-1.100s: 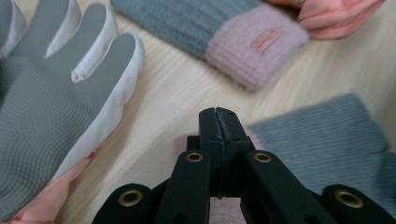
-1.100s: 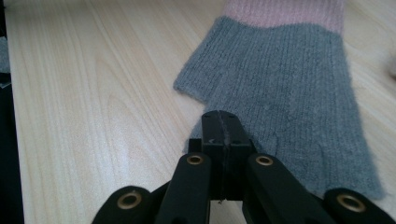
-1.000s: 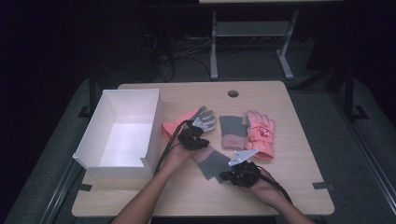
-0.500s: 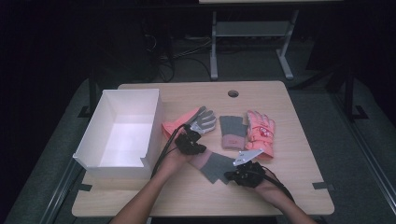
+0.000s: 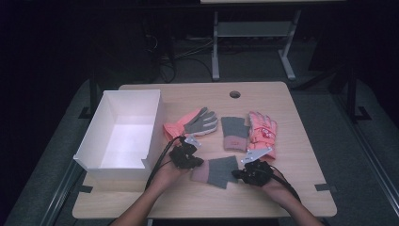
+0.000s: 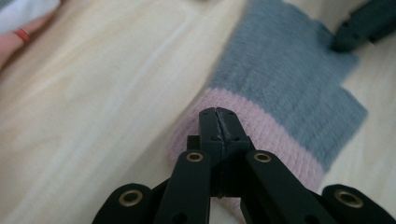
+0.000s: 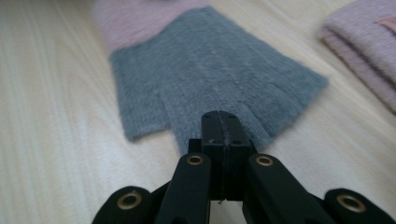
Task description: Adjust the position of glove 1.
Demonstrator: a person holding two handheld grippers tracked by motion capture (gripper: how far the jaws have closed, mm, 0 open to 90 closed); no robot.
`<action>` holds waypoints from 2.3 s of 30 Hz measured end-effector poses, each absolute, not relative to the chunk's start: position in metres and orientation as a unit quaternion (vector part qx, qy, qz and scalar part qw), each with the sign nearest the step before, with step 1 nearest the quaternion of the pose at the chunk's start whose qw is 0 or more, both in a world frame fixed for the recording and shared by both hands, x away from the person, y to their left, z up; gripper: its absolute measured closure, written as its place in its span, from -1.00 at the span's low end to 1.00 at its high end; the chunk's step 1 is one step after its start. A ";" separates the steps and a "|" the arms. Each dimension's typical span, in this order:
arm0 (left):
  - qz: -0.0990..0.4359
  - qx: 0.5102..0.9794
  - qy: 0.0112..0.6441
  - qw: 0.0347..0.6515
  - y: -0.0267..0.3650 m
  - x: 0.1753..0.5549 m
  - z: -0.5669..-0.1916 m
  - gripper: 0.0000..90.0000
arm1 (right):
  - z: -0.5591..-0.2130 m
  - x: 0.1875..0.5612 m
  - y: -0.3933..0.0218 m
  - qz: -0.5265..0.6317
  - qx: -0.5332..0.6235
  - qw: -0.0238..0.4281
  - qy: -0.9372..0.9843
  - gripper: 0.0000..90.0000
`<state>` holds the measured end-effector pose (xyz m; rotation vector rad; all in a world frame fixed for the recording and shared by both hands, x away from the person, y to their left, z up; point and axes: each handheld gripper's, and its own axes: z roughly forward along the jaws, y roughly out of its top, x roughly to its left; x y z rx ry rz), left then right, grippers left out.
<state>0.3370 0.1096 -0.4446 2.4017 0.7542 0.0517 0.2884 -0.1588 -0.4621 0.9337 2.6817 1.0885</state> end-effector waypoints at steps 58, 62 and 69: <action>-0.080 0.914 0.234 0.322 0.089 0.298 -0.455 0.99 | -0.461 0.299 -0.155 0.348 0.331 0.061 0.875 1.00; -0.087 0.916 0.213 0.328 0.077 0.293 -0.456 0.99 | -0.462 0.307 -0.157 0.349 0.338 0.065 0.871 1.00; -0.093 0.918 0.193 0.333 0.063 0.290 -0.458 0.99 | -0.462 0.319 -0.149 0.347 0.340 0.076 0.871 1.00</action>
